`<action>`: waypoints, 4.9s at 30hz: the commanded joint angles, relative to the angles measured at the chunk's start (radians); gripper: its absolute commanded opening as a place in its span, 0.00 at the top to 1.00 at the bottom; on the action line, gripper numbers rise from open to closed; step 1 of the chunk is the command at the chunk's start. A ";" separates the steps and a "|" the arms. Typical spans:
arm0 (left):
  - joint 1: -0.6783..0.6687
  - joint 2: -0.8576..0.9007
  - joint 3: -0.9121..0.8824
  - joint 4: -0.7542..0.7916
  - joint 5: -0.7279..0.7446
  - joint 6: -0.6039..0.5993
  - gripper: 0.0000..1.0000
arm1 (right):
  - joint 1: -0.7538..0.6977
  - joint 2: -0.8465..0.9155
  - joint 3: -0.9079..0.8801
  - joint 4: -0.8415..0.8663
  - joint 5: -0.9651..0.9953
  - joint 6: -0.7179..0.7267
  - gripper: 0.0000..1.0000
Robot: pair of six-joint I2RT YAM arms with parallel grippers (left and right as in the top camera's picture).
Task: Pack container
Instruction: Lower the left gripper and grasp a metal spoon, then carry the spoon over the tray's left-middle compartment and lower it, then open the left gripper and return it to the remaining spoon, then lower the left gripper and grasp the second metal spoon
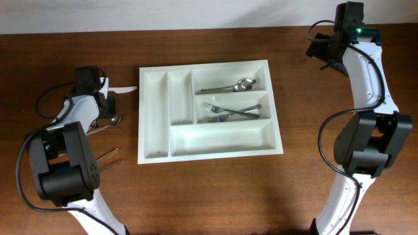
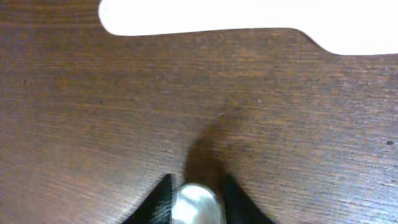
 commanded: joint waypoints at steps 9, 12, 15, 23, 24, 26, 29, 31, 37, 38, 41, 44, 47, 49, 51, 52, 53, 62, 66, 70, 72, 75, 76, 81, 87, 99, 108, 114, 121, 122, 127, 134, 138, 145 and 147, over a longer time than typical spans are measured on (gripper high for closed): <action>0.009 0.056 -0.015 -0.010 -0.015 0.005 0.98 | 0.000 0.016 0.016 0.000 0.002 0.002 0.01; 0.008 0.056 -0.010 -0.003 -0.043 0.001 0.98 | 0.000 0.016 0.016 0.000 0.002 0.002 0.01; 0.002 0.054 0.034 -0.028 -0.091 -0.002 0.98 | 0.000 0.016 0.016 0.000 0.002 0.002 0.01; -0.051 0.054 0.374 -0.265 -0.115 -0.018 0.98 | 0.000 0.016 0.016 0.000 0.002 0.002 0.01; -0.058 0.054 0.408 -0.286 -0.115 -0.023 0.98 | 0.000 0.016 0.016 0.000 0.002 0.002 0.01; -0.081 0.054 0.495 -0.343 -0.115 -0.057 0.98 | 0.000 0.016 0.016 0.000 0.002 0.002 0.01; -0.123 0.054 0.582 -0.410 -0.112 -0.139 0.98 | 0.000 0.016 0.016 0.000 0.002 0.002 0.01; -0.161 0.054 0.616 -0.445 -0.110 -0.212 0.98 | 0.000 0.016 0.016 0.000 0.002 0.002 0.01; -0.295 0.055 0.627 -0.552 -0.105 -0.522 0.98 | 0.000 0.016 0.016 0.000 0.002 0.002 0.01; -0.319 0.055 0.626 -0.572 -0.105 -0.570 0.98 | 0.000 0.016 0.016 0.000 0.002 0.002 0.01; -0.380 0.055 0.626 -0.601 -0.108 -0.663 0.98 | 0.000 0.016 0.016 0.000 0.002 0.002 0.01; -0.430 0.055 0.626 -0.619 -0.108 -0.755 0.98 | 0.000 0.016 0.016 0.000 0.002 0.002 0.01; -0.462 0.057 0.623 -0.643 -0.111 -0.856 0.98 | 0.000 0.016 0.016 0.000 0.002 0.002 0.01; -0.472 0.062 0.618 -0.671 -0.124 -0.952 0.98 | 0.000 0.016 0.016 0.000 0.002 0.002 0.01; -0.472 0.072 0.611 -0.692 -0.125 -1.027 0.98 | 0.000 0.016 0.016 0.000 0.002 0.002 0.01; -0.472 0.075 0.607 -0.695 -0.127 -1.043 0.98 | 0.000 0.016 0.016 0.000 0.002 0.002 0.01; -0.471 0.081 0.601 -0.695 -0.131 -1.056 0.98 | 0.000 0.016 0.016 0.000 0.002 0.002 0.01; -0.471 0.155 0.599 -0.678 -0.142 -1.102 0.81 | 0.000 0.016 0.016 0.000 0.002 0.002 0.01; -0.471 0.176 0.599 -0.669 -0.177 -1.102 0.81 | 0.000 0.016 0.016 0.000 0.002 0.002 0.01; -0.469 0.182 0.599 -0.658 -0.249 -1.102 0.74 | 0.000 0.016 0.016 0.000 0.002 0.002 0.01; -0.462 0.177 0.601 -0.665 -0.289 -1.096 0.53 | 0.000 0.016 0.016 0.000 0.002 0.002 0.01; -0.436 0.156 0.612 -0.681 -0.299 -1.023 0.44 | 0.000 0.016 0.016 0.000 0.002 0.002 0.01; -0.425 0.145 0.613 -0.681 -0.299 -0.984 0.42 | 0.000 0.016 0.016 0.000 0.002 0.002 0.01; -0.352 0.079 0.614 -0.680 -0.299 -0.725 0.38 | -0.001 0.016 0.016 0.000 0.002 0.002 0.01; -0.269 0.061 0.613 -0.677 -0.250 -0.497 0.38 | 0.000 0.016 0.016 0.000 0.002 0.002 0.01; -0.145 0.061 0.591 -0.731 0.020 -0.087 0.36 | -0.001 0.016 0.016 0.000 0.002 0.002 0.01; -0.095 0.061 0.448 -0.674 0.025 0.037 0.32 | 0.000 0.016 0.016 0.000 0.002 0.002 0.01; -0.093 0.061 0.341 -0.576 0.043 0.119 0.32 | 0.000 0.016 0.016 0.000 0.002 0.002 0.01; -0.094 0.061 0.325 -0.549 0.055 0.150 0.32 | 0.000 0.016 0.016 0.000 0.002 0.002 0.01; -0.094 0.061 0.323 -0.550 0.066 0.161 0.32 | 0.000 0.016 0.016 0.000 0.002 0.002 0.01; -0.094 0.061 0.307 -0.551 0.088 0.172 0.32 | 0.000 0.016 0.016 0.000 0.002 0.002 0.01; -0.095 0.061 0.282 -0.557 0.087 0.171 0.32 | 0.000 0.016 0.016 0.000 0.002 0.002 0.01; -0.095 0.061 0.265 -0.557 0.087 0.171 0.32 | 0.000 0.016 0.016 0.000 0.002 0.002 0.01; -0.095 0.061 0.216 -0.524 0.084 0.171 0.32 | 0.000 0.016 0.016 0.000 0.002 0.002 0.01; -0.095 0.062 0.203 -0.498 0.084 0.171 0.33 | 0.000 0.016 0.016 0.000 0.002 0.002 0.01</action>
